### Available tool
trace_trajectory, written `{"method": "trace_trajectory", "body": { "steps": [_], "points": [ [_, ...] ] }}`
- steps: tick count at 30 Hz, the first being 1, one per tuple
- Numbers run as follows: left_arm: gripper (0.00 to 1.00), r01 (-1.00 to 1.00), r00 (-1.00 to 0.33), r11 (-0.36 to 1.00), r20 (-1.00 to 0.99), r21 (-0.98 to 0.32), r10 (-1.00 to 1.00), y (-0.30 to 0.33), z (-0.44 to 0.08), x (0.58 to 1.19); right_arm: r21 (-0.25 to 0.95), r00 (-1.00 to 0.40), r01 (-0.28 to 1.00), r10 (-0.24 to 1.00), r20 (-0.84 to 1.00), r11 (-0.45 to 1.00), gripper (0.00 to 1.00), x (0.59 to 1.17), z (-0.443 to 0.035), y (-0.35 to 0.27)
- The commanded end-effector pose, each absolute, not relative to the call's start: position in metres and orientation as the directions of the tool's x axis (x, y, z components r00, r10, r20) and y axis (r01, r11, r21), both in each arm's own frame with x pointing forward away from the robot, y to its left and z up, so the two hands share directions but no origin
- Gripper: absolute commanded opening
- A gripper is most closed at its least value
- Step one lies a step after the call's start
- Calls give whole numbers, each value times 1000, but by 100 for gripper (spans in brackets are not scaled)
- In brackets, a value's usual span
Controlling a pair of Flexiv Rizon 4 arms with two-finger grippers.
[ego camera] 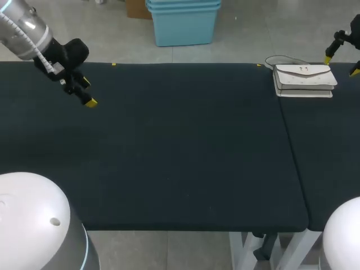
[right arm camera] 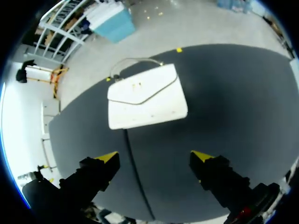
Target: Pick up the bag, open it, inspect its contents, close it, and place it on the opposite side
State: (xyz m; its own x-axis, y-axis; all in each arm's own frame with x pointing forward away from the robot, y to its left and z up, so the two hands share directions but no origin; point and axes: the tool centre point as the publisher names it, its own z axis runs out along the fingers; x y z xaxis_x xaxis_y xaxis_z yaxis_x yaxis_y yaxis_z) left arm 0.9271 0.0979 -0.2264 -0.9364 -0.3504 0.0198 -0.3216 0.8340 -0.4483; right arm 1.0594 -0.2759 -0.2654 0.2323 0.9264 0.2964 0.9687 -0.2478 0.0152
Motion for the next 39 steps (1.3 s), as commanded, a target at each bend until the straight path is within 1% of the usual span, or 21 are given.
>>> {"method": "trace_trajectory", "body": {
  "steps": [1, 3, 6, 18, 21, 24, 36, 39],
  "points": [
    [100, -144, -980, 760, -18, -634, -200, 104, -229, 929, 0, 251, 964, 916, 311, -264, 100, 1063, -281, -278],
    [100, -63, -994, 745, -27, -664, -108, 97, -234, 931, -2, 254, 964, 917, 308, -267, 100, 1066, -286, -278],
    [100, -18, -1000, 727, 4, -687, -22, 89, -245, 939, -3, 272, 958, 909, 316, -285, 100, 1072, -294, -279],
    [100, 132, -987, 738, -19, -662, 159, 71, -267, 938, 2, 327, 937, 877, 353, -351, 100, 1100, -320, -300],
    [100, 132, -987, 738, -19, -662, 159, 71, -267, 938, 2, 344, 930, 873, 347, -367, 100, 1108, -325, -306],
    [100, 132, -987, 738, -19, -662, 159, 71, -267, 938, 27, 372, 916, 872, 317, -401, 100, 1113, -328, -309],
    [100, 132, -987, 738, -19, -662, 159, 71, -267, 938, 26, 370, 917, 871, 324, -399, 100, 1114, -328, -309],
    [100, 132, -987, 738, -19, -662, 159, 71, -267, 938, -1, 358, 924, 866, 349, -382, 100, 1119, -339, -309]
  ]
}}
